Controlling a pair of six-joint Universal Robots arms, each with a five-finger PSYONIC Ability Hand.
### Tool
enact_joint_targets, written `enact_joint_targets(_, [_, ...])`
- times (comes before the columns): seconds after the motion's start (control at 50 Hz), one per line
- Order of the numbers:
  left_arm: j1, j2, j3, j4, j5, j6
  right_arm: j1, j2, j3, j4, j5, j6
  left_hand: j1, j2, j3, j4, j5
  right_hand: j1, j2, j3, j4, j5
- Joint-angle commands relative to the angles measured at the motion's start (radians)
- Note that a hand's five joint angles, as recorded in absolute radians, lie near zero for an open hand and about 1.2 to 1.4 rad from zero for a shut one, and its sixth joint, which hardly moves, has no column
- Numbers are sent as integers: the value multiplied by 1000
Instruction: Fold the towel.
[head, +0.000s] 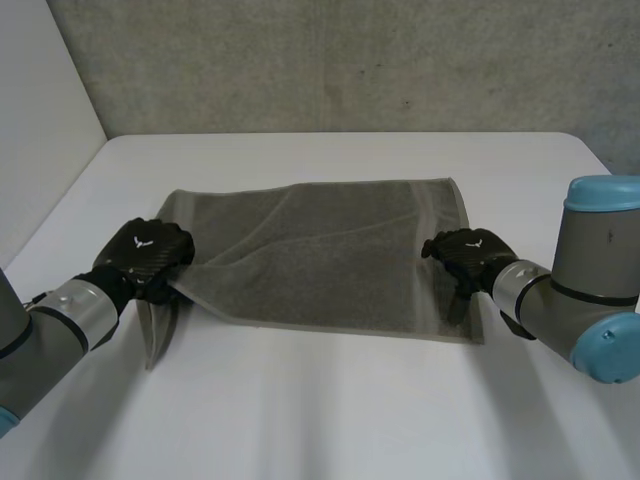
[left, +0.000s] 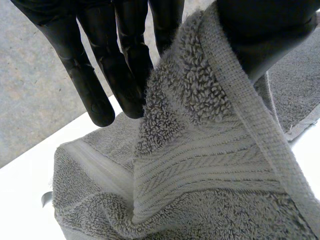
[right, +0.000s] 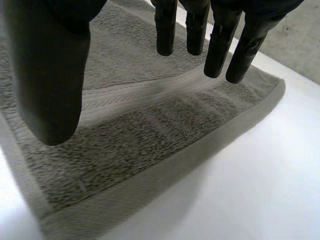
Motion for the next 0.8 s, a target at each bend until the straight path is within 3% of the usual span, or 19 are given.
enact_joint_targets(0.02, [-1,0,2,0,-1,-4,-13,-105,47,73,-33,0,-20,-4,-9,-5,-20,76,95,79,82,58])
enact_joint_targets(0.36, [-1,-14,0,17,-1,-9,-85,-167,271,-60,-96,-141,-23,-7,-11,-8,-23,229,248,232,235,211])
enact_joint_targets(0.8, [-1,-21,-3,22,-1,-11,-96,-104,279,-143,-94,-179,-23,-7,-11,-8,-23,331,351,334,338,314])
